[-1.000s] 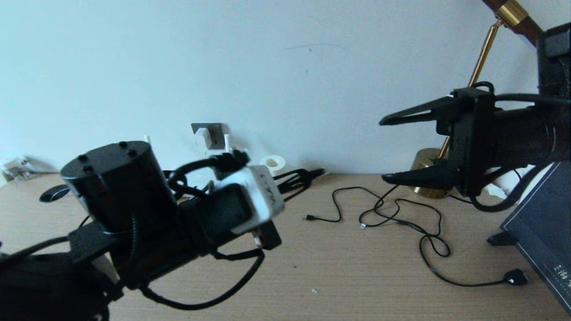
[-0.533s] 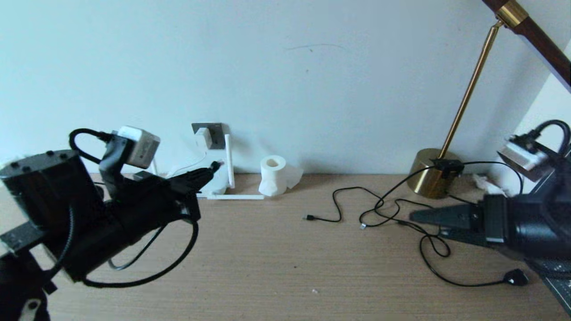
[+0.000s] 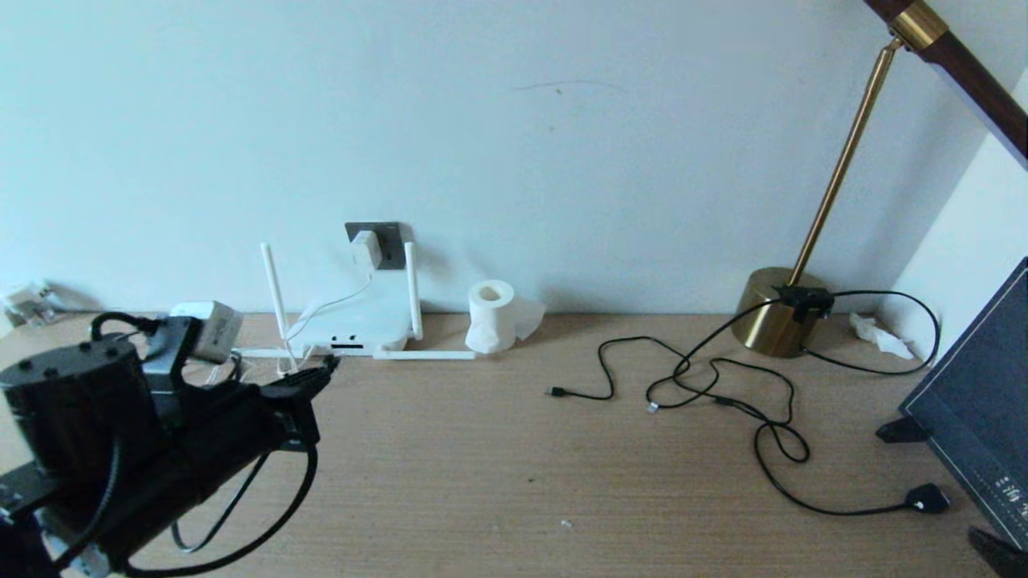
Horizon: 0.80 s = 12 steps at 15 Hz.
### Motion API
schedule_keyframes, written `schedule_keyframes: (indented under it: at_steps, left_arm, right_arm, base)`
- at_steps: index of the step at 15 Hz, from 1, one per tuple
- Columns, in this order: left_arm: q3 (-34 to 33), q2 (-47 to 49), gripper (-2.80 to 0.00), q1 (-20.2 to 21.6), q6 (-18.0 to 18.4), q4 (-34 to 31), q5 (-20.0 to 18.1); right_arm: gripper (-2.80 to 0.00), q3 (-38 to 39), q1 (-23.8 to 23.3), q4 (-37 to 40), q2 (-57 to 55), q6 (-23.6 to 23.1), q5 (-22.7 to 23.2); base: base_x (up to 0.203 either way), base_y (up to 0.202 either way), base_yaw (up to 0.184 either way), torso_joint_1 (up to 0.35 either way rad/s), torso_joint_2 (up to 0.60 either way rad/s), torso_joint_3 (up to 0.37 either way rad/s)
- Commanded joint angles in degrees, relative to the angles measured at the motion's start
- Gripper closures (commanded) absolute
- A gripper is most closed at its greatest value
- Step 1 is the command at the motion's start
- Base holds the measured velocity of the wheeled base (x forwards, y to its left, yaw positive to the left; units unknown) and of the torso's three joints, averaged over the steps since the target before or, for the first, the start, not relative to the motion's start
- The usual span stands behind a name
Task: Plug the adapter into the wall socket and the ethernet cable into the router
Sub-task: Align cable and router interface
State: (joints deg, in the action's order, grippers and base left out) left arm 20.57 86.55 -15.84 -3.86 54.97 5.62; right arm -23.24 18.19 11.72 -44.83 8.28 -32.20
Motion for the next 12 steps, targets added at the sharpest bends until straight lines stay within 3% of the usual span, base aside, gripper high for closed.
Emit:
schedule_keyframes:
  at_steps: [1,2,4,5,7,12]
  left_arm:
    - [-0.7,1.8,0.0,0.5,-0.1,0.3,0.2]
    - [-0.5,3.4,0.0,0.7,0.1,0.2,0.3]
    - [0.2,7.8,0.0,3.0,0.2,0.3,0.3]
    - [0.8,10.0,0.0,4.8,0.2,0.4,0.2]
    - [2.3,14.4,0.0,7.8,0.2,0.6,-0.1]
    - [3.8,19.8,0.0,9.1,0.2,0.9,-0.4]
  right_arm:
    - [-2.8,1.3,-8.2,0.1,7.3,-0.9,-1.6]
    - [-2.8,1.4,-12.4,0.2,11.8,-2.0,-2.2]
    - [-2.8,1.8,-16.3,0.2,21.0,-4.3,-1.2]
    - [-2.8,2.2,-17.1,0.3,26.0,-5.8,2.0]
    - [-2.8,5.2,-18.3,0.9,34.0,-9.6,14.3]
    - [-2.8,16.0,-18.6,-1.0,42.4,-15.9,25.3]
  base:
    - [0.0,0.0,0.0,0.0,0.0,0.0]
    - [0.0,0.0,0.0,0.0,0.0,0.0]
    - [0.0,0.0,0.0,0.0,0.0,0.0]
    - [0.0,0.0,0.0,0.0,0.0,0.0]
    - [0.0,0.0,0.0,0.0,0.0,0.0]
    - [0.0,0.0,0.0,0.0,0.0,0.0]
